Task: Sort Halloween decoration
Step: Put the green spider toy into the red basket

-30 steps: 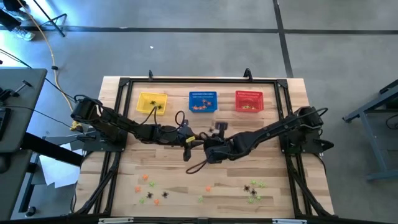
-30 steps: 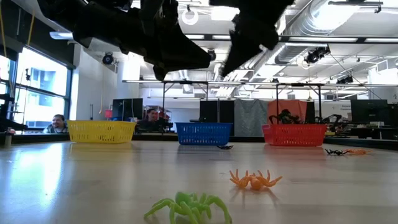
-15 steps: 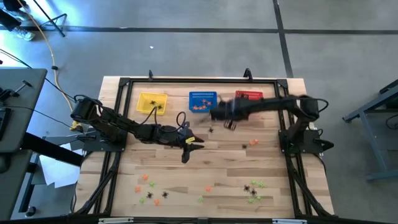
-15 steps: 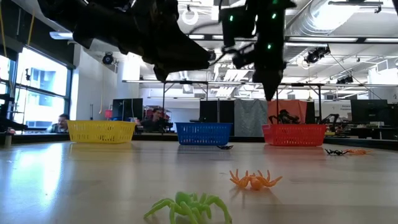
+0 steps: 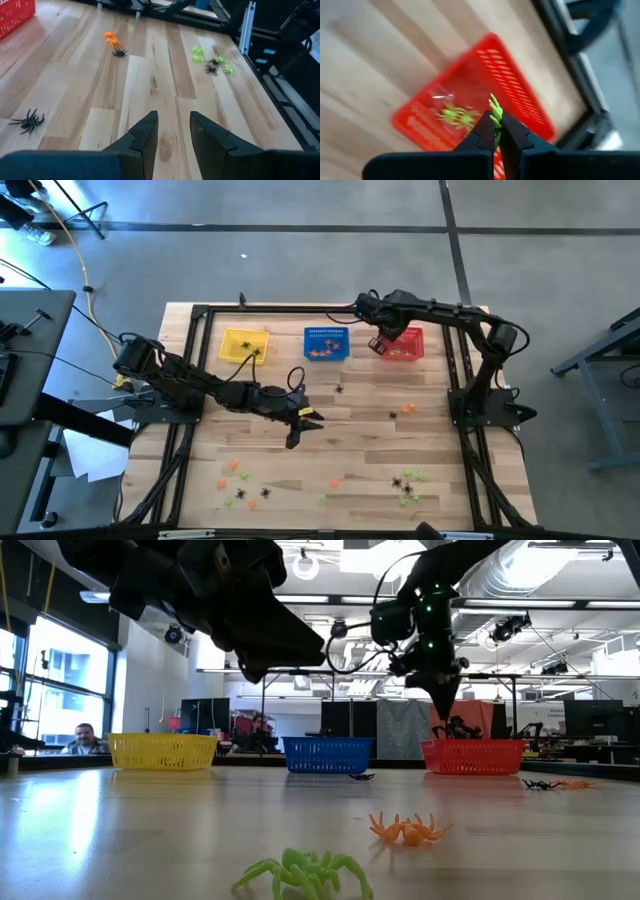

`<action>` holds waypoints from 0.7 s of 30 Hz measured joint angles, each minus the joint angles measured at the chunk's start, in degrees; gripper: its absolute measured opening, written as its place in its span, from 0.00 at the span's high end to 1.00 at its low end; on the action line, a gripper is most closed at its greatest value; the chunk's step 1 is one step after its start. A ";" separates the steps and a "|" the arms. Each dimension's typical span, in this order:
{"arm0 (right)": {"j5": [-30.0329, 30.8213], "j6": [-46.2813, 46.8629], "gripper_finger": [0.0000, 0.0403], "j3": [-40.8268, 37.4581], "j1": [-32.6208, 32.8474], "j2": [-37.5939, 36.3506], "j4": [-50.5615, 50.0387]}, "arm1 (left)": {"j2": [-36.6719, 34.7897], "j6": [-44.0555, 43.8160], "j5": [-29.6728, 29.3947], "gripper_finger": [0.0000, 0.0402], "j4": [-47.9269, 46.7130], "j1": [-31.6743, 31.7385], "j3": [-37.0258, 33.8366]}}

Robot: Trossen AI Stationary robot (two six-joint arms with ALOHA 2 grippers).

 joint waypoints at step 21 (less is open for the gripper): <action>-6.02 2.74 0.80 0.00 -3.29 0.00 -0.33 | -0.85 -1.71 0.48 0.75 -2.75 -1.16 0.00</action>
